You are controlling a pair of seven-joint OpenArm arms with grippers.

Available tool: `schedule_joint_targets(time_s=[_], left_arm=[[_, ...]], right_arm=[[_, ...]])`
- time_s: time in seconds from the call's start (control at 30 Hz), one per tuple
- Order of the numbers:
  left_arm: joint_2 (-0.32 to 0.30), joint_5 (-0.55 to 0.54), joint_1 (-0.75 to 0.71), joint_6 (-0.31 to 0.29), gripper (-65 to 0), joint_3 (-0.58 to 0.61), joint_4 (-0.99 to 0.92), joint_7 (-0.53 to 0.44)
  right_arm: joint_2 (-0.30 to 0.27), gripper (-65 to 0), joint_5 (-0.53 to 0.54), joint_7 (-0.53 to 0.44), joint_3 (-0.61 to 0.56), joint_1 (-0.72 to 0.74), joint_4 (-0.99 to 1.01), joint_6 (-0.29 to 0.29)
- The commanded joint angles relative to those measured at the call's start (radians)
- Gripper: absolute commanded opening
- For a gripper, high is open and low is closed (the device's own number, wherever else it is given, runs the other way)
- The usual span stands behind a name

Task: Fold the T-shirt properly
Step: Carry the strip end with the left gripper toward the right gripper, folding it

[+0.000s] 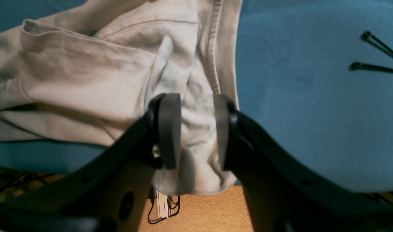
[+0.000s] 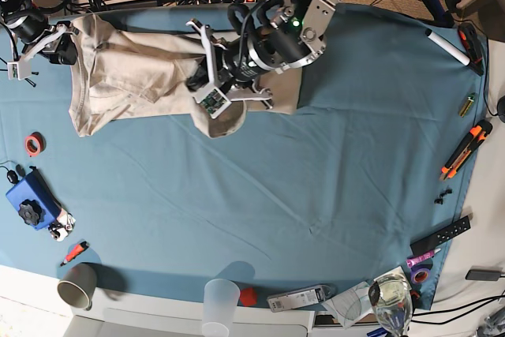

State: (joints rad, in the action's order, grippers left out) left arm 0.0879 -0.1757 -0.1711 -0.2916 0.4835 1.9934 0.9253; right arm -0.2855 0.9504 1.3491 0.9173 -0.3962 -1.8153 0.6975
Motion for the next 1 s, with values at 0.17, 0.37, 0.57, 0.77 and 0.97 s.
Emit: schedule_joint_targets(time_s=[0.17,0.37,0.57,0.77,0.97], left_arm=[[0.015,-0.019,0.008,-0.040,-36.4,0.007,0.018,-0.045],[0.050,-0.026,0.008,-0.036,-35.6,0.007,0.062,-0.020],[0.063,0.102,0.002,0.143,-48.6,0.007,0.138,0.075],[0.027,0.336,0.000,0.259,-65.0,0.007,0.055,0.095],[0.028,0.355,0.000,0.258,-65.0,0.007,-0.084,0.127]], right_arm=[[-0.023,-46.1,0.018,-0.043,0.011,0.000,-0.015,0.001],[-0.023,-46.1,0.017,-0.071,0.011,0.000,-0.015,0.001],[-0.023,-46.1,0.017,-0.071,0.011,0.000,-0.015,0.001],[-0.023,-46.1,0.017,-0.070,0.011,0.000,-0.015,0.001],[-0.023,-46.1,0.018,-0.070,0.011,0.000,-0.015,0.001]])
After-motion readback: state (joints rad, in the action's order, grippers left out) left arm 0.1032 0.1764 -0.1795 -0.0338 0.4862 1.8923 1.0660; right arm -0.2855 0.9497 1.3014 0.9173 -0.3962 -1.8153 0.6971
